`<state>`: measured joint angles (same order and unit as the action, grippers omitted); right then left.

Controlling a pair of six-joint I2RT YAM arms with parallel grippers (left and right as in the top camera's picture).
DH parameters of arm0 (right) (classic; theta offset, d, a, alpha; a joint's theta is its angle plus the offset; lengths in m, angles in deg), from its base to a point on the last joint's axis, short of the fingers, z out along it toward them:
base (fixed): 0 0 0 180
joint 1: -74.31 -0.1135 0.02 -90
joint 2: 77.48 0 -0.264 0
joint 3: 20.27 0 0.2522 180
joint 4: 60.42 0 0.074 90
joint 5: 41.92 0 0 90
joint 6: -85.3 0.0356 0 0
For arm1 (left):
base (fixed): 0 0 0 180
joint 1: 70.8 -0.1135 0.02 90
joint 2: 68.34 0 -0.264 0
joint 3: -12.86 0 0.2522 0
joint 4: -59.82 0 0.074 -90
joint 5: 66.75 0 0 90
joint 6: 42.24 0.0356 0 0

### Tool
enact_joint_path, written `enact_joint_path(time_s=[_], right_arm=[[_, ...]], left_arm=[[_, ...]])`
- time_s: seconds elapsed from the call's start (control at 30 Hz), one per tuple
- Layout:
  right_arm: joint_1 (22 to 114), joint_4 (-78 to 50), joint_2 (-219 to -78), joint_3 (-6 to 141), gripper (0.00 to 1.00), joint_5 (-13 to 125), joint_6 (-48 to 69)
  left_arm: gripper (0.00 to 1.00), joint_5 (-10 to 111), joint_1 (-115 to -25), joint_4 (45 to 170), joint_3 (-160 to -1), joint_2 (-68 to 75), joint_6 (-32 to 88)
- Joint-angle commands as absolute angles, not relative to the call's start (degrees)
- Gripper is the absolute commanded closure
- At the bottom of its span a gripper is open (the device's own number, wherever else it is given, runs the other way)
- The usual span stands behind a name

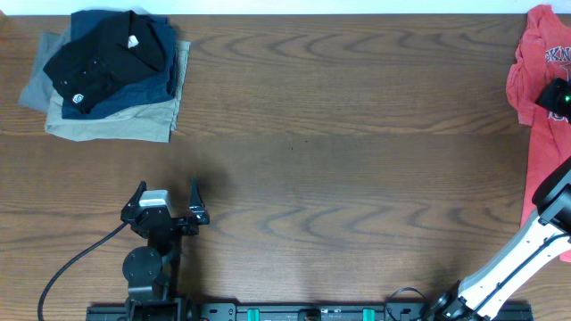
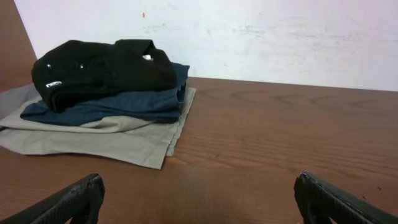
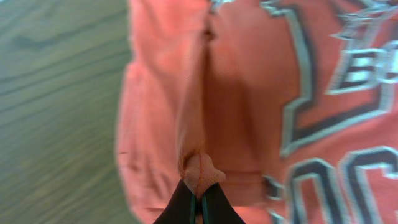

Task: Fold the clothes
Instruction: 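Lift and drag the red t-shirt to the table center, release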

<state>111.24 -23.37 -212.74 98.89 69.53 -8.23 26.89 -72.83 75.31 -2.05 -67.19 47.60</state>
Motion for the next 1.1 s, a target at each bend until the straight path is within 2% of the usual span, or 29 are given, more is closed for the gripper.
enact_joint_path(time_s=[0.0, 0.13, 0.33, 0.83, 1.07], right_arm=[[109.33, -22.78, -209.48, 100.05, 0.99, 77.64, -7.94], [105.84, -21.95, -205.57, 100.05, 0.99, 81.56, -7.94], [95.39, -19.00, -200.94, 100.05, 0.99, 83.52, -7.94], [56.31, -12.23, -200.72, 99.90, 0.99, 83.48, -6.87], [41.14, -8.62, -200.74, 99.88, 0.99, 83.46, -4.45]], left_arm=[[0.02, 27.07, -72.48, 77.35, -1.13, -67.26, 47.51], [0.02, 27.07, -72.48, 77.35, -1.13, -67.26, 47.51], [0.02, 27.07, -72.48, 77.35, -1.13, -67.26, 47.51], [0.02, 27.07, -72.48, 77.37, -1.13, -67.26, 47.51], [0.02, 27.07, -72.48, 77.35, -1.13, -67.23, 47.51]])
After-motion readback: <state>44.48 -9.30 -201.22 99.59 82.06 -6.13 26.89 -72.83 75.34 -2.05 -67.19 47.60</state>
